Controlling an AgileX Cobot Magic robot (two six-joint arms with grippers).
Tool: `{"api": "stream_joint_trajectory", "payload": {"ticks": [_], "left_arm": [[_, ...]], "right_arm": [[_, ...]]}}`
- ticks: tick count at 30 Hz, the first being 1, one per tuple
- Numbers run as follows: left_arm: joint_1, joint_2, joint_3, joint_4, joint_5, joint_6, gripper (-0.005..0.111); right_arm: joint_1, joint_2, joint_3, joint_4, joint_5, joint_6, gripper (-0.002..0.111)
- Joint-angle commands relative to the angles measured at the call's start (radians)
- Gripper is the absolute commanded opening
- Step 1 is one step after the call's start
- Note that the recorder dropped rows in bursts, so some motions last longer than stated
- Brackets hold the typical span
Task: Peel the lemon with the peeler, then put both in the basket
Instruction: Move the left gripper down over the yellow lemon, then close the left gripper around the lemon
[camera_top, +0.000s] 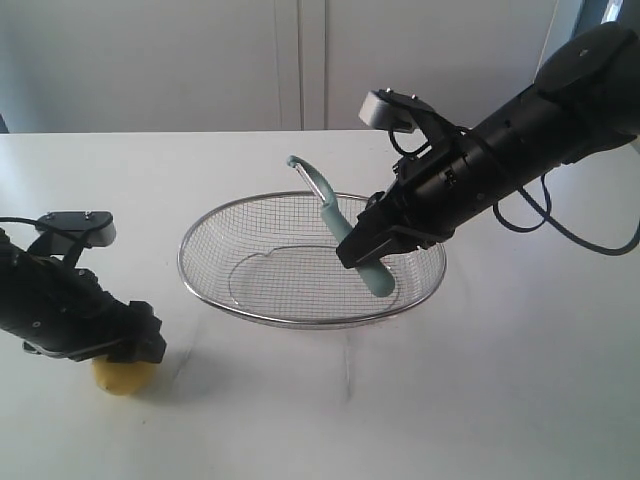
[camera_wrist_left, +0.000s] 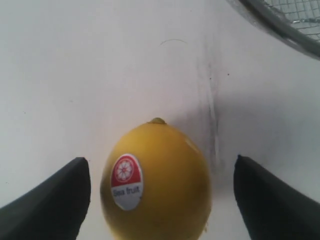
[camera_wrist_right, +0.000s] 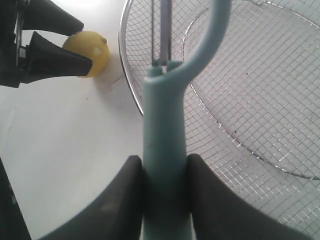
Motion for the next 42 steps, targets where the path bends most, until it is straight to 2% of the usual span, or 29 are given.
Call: {"api": "stream_joint_trajectory", "payload": {"ticks": [1, 42], "left_arm": [[-0.006, 0.018, -0.002, -0.011, 0.008, 0.002, 0.081], [-0.006, 0.069, -0.002, -0.004, 0.002, 0.004, 0.081]], "right_arm": [[0.0, -0.01, 0.003, 0.01, -0.003, -0.001, 0.0], [0.0, -0.01, 0.003, 0.01, -0.003, -0.001, 0.0]]}}
